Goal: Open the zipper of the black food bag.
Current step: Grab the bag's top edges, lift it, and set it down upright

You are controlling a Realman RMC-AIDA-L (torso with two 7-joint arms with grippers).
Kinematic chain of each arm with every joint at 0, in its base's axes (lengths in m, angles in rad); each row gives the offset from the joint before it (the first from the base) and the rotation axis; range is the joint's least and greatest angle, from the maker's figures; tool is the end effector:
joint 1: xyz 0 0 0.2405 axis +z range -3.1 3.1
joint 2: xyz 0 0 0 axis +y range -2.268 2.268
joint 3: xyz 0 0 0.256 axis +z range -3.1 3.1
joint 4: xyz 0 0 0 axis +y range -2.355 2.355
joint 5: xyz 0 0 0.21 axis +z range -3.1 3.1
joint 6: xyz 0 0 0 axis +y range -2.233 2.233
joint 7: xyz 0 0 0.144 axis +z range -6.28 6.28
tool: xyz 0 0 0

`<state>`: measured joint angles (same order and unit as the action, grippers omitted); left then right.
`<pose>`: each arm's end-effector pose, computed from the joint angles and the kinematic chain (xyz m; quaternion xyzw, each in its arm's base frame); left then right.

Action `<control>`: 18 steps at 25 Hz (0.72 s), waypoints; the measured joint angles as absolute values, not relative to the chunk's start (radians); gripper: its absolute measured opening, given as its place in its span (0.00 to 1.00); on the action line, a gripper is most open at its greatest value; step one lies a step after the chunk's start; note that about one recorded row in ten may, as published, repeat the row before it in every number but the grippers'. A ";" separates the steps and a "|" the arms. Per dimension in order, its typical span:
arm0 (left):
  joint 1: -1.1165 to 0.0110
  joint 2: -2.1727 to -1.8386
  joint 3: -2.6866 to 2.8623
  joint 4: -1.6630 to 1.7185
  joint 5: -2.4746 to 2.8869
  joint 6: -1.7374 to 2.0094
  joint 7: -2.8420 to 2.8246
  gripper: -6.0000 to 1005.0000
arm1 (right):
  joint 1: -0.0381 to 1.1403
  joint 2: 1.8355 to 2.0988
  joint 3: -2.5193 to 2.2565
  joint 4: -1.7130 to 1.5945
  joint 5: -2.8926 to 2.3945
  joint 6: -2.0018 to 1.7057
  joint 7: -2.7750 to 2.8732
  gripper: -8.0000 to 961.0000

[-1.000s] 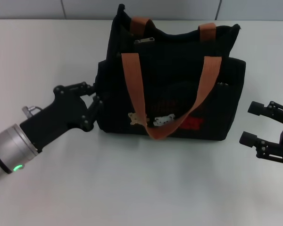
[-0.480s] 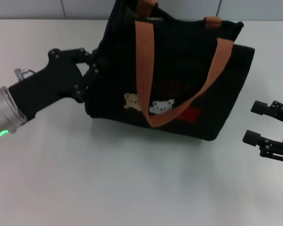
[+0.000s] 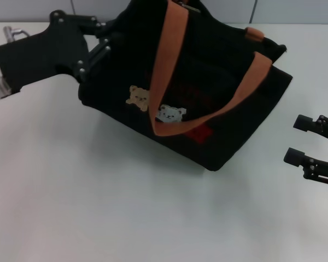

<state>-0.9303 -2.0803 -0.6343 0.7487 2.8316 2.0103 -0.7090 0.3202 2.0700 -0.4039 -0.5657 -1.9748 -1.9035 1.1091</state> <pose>-0.2230 0.3425 0.0491 -0.9049 0.0263 -0.3471 0.2451 0.3057 0.2401 0.0292 -0.8904 0.1898 0.3799 0.1638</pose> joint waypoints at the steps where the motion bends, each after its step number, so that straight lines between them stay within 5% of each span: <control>1: -0.940 -2.081 -0.617 0.749 2.828 2.011 -0.718 0.11 | 0.320 2.070 -0.404 -0.567 -1.974 -1.902 1.109 0.86; 18: -1.079 -2.082 -0.576 0.935 2.816 2.010 -0.819 0.11 | 0.316 2.077 -0.403 -0.572 -1.974 -1.900 1.110 0.86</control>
<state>-1.0790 -2.0817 -0.5758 0.9353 2.8156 2.0097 -0.8187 0.3159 2.0769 -0.4033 -0.5721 -1.9741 -1.9004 1.1097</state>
